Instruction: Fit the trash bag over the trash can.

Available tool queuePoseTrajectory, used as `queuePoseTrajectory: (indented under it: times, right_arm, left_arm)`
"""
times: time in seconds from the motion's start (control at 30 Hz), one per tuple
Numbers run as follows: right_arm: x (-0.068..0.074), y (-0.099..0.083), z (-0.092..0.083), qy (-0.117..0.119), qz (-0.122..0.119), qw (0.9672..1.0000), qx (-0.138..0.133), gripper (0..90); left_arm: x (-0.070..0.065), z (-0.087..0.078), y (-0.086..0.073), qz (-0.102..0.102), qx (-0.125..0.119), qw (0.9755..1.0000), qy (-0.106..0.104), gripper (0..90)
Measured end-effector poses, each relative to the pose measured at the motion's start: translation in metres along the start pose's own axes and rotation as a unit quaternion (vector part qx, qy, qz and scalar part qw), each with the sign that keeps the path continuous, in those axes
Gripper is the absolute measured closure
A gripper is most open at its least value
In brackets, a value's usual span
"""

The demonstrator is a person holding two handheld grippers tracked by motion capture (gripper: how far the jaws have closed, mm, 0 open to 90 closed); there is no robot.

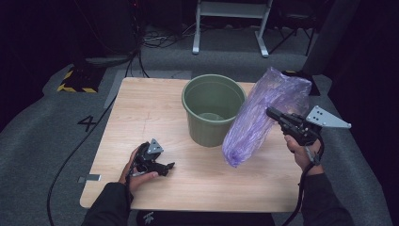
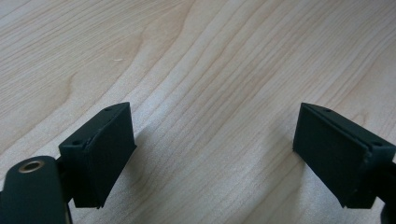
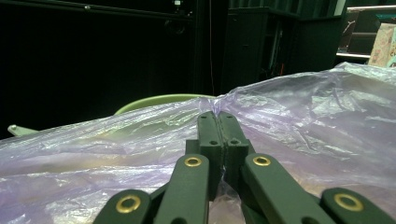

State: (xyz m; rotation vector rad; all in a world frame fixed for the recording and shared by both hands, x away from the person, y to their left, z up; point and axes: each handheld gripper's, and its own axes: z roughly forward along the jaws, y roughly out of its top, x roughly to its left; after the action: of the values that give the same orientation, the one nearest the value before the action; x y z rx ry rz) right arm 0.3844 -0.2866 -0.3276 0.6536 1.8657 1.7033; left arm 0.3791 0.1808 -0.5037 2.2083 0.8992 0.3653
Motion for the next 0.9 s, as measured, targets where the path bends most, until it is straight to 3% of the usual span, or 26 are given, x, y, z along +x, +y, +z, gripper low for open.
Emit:
queuePoseTrajectory:
  times: [0.37, 0.57, 0.9]
  right_arm:
    - [-0.004, 0.02, 0.02, -0.007, -0.008, 0.9999, -0.006, 90.0]
    - [-0.009, 0.029, 0.035, -0.02, -0.009, 0.9997, -0.006, 90.0]
    - [-0.014, 0.03, 0.05, -0.041, -0.012, 0.9991, -0.002, 90.0]
  left_arm:
    - [0.0, -0.002, 0.001, 0.001, 0.006, 1.0, -0.005, 15.6]
    - [-0.005, -0.009, 0.007, 0.007, -0.016, 0.9997, -0.016, 15.7]
    - [-0.017, -0.027, 0.023, 0.037, -0.052, 0.9976, -0.026, 15.7]
